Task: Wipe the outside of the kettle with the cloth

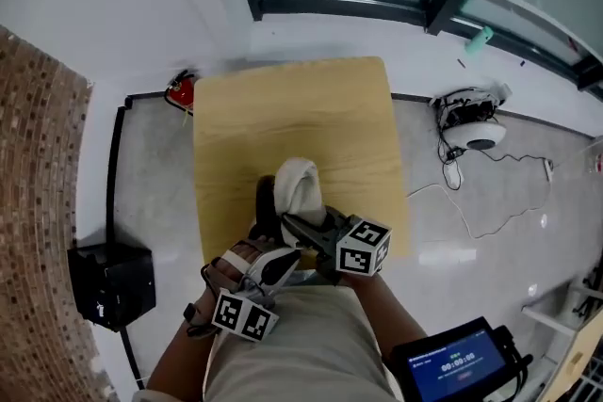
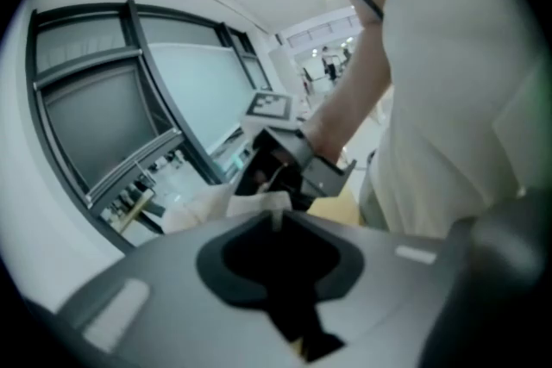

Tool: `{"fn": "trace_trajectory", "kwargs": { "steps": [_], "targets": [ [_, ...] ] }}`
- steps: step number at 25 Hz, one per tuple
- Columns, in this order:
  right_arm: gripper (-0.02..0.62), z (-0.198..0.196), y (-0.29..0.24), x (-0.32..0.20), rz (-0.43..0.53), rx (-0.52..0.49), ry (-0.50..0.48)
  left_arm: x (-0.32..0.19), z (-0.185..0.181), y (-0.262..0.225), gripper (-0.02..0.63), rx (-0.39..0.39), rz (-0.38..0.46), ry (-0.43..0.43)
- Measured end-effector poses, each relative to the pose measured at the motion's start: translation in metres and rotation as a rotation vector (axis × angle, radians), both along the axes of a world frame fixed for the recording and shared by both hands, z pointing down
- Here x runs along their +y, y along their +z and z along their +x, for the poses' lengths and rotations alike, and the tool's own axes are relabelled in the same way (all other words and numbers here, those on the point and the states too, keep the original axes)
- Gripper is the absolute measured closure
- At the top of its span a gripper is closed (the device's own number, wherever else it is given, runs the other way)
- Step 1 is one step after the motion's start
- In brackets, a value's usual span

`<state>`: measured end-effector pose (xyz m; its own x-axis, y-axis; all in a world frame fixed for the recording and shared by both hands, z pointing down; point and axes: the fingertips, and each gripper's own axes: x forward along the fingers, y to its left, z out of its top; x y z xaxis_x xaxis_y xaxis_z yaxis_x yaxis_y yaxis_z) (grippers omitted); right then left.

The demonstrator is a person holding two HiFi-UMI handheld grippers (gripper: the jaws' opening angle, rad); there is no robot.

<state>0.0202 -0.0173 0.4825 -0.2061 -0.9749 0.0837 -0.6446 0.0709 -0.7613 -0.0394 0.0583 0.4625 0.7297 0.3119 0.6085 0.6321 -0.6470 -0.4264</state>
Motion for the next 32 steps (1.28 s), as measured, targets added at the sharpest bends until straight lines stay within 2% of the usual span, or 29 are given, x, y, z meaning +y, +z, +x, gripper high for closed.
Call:
{"fn": "trace_trajectory", "kwargs": {
  "steps": [1,3,4,5,8,9,10,12,13,14,17,18,19,21,22,23,25,26,27,28,30,31,32],
  "targets": [
    [0.508,0.007,0.024,0.002,-0.043,-0.036,0.039,0.002,-0.001,0.002,0.578,-0.002,0.000,-0.001],
    [0.508,0.028,0.096,0.006,-0.207,-0.194,0.122,0.004,-0.001,0.006,0.578,-0.001,-0.002,0.003],
    [0.508,0.034,0.117,0.006,-0.270,-0.249,0.131,0.004,0.000,0.006,0.578,-0.001,-0.005,0.004],
    [0.508,0.033,0.113,0.005,-0.279,-0.254,0.114,0.004,0.001,0.006,0.578,-0.003,-0.008,0.002],
    [0.508,0.008,0.021,-0.001,-0.059,-0.071,0.023,0.004,0.000,0.006,0.577,-0.002,-0.010,-0.005],
    [0.508,0.005,0.015,0.000,-0.033,-0.031,0.036,0.004,-0.001,0.006,0.577,0.001,-0.009,-0.005],
    [0.508,0.009,0.034,0.004,-0.066,-0.050,0.080,0.004,-0.002,0.006,0.577,0.004,-0.009,-0.006],
    [0.508,0.026,0.105,0.013,-0.228,-0.227,0.186,0.001,-0.002,0.006,0.574,0.008,-0.009,-0.014],
    [0.508,0.030,0.122,0.015,-0.283,-0.289,0.211,0.001,-0.002,0.005,0.572,0.009,-0.008,-0.019],
    [0.508,0.029,0.114,0.014,-0.275,-0.284,0.209,0.001,-0.002,0.005,0.572,0.008,-0.007,-0.023],
    [0.508,0.014,0.029,0.002,-0.053,-0.067,0.146,0.001,-0.002,0.005,0.574,0.020,-0.011,-0.034],
    [0.508,0.012,0.031,0.002,-0.054,-0.039,0.155,0.001,-0.002,0.006,0.574,0.025,-0.013,-0.037],
    [0.508,0.016,0.055,0.005,-0.117,-0.067,0.185,0.000,-0.002,0.006,0.574,0.028,-0.014,-0.041],
    [0.508,0.029,0.122,0.016,-0.302,-0.229,0.248,0.000,0.001,0.005,0.574,0.036,-0.015,-0.058],
    [0.508,0.031,0.130,0.020,-0.341,-0.275,0.256,0.000,0.003,0.004,0.578,0.041,-0.016,-0.068],
    [0.508,0.028,0.112,0.020,-0.302,-0.263,0.244,-0.001,0.004,0.003,0.578,0.046,-0.018,-0.077],
    [0.508,0.014,0.041,0.011,-0.097,-0.137,0.186,-0.003,0.004,0.002,0.578,0.054,-0.022,-0.094],
    [0.508,0.007,0.021,0.009,-0.034,-0.082,0.172,-0.004,0.002,0.002,0.578,0.054,-0.024,-0.103],
    [0.508,0.005,0.024,0.009,-0.038,-0.063,0.188,-0.005,0.000,0.003,0.580,0.052,-0.025,-0.112],
    [0.508,0.009,0.049,0.014,-0.103,-0.092,0.232,-0.007,-0.001,0.003,0.580,0.051,-0.025,-0.121],
    [0.508,0.023,0.116,0.031,-0.306,-0.229,0.311,-0.007,0.003,0.001,0.580,0.056,-0.024,-0.139],
    [0.508,0.023,0.132,0.042,-0.382,-0.262,0.304,-0.007,0.004,0.000,0.580,0.056,-0.025,-0.146],
    [0.508,0.016,0.131,0.053,-0.425,-0.238,0.259,-0.006,0.006,0.000,0.580,0.050,-0.027,-0.150]
  ]
}}
